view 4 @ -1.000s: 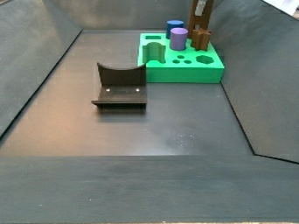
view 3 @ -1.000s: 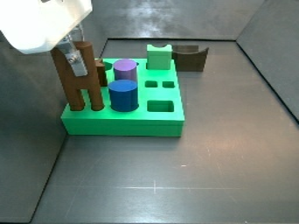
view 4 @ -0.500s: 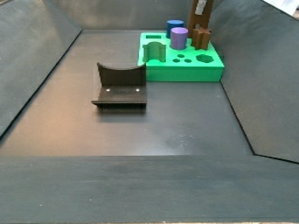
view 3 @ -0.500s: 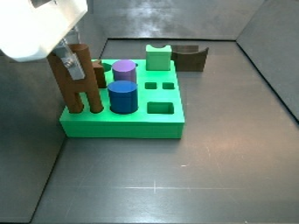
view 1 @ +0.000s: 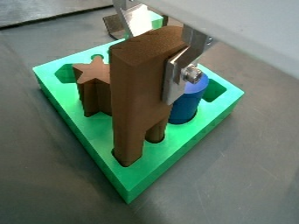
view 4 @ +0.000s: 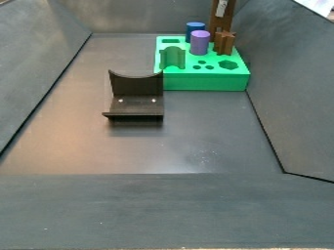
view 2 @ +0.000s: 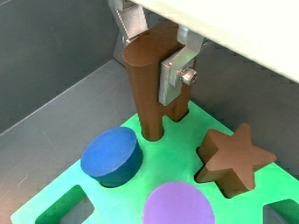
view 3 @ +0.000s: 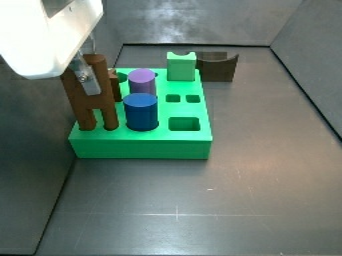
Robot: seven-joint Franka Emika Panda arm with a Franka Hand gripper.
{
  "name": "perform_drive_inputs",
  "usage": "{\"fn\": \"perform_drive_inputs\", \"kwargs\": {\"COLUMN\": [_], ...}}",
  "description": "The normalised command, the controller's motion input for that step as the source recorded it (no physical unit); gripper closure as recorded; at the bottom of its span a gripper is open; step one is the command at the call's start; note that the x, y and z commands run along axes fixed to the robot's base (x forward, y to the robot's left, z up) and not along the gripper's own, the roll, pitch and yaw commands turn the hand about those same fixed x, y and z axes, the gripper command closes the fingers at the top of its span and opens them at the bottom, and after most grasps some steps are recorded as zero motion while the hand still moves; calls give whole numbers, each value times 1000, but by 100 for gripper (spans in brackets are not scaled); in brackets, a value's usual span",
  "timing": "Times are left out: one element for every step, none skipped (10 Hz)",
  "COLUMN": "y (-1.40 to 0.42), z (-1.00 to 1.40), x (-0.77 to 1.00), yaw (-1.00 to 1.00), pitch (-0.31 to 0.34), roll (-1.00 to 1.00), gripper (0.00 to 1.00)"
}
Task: Pick up the square-circle object. Move up. Place the square-circle object on the fixture. Regrasp the square-circle object. Rotate the square-circle object. Move to above the board. Insert the square-circle object.
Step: Insert the square-circle object.
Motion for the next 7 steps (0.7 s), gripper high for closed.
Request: {"fn": "perform_drive_inputs", "kwargs": {"y": [0,0,0,-6,-20,0,0], "z": [-623,-703,-754,-806,-463,0,0], "x": [166,117,71,54,66,0,0], "yaw": [100,6,23,14,0,0,0], "pitch": [-283,-144,-99,-89,-136,7,0], "roll": [60,206,237,217,74,9,0], "gripper": [100,100,100,100,100,100,100]}}
